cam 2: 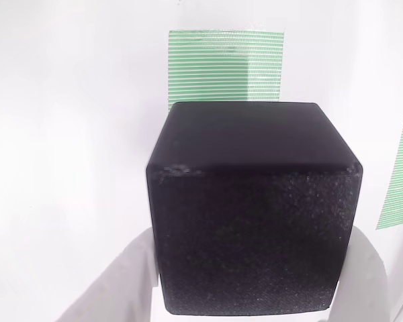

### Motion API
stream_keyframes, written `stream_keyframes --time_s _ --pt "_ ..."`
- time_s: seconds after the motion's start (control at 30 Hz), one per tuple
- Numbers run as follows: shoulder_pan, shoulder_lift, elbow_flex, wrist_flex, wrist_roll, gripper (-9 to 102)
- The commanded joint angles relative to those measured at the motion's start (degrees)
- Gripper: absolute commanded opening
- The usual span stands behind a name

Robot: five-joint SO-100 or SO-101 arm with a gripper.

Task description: Stack 3 Blocks on the chosen place.

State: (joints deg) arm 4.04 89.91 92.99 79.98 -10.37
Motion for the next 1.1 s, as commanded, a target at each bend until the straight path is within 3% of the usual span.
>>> stream_keyframes --time_s 0.0,1.07 --pt "-1.0 -0.4 -0.6 -1.2 0.3 26" --pt "-3.6 -8.6 -2.1 -5.7 0.1 27"
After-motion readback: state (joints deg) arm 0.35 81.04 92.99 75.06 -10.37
